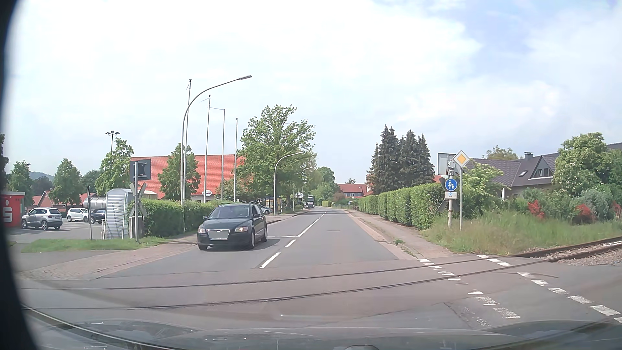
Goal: Follow the waypoints while adhering to traffic rules and regulations
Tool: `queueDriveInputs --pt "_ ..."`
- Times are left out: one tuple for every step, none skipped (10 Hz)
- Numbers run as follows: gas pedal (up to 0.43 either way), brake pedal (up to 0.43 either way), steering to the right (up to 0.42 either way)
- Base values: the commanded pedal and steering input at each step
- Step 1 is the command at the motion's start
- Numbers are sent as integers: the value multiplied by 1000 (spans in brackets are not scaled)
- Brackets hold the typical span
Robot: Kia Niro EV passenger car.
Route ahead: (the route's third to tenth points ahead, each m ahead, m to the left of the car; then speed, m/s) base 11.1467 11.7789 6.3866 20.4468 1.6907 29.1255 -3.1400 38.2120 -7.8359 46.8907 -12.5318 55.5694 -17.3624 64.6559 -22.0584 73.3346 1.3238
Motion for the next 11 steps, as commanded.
queueDriveInputs --pt "197 0 -10" --pt "209 0 -10" --pt "209 0 -10" --pt "209 0 -11" --pt "209 0 -12" --pt "209 0 -17" --pt "209 0 -22" --pt "209 0 -31" --pt "209 0 -44" --pt "209 0 -65" --pt "209 0 -83"
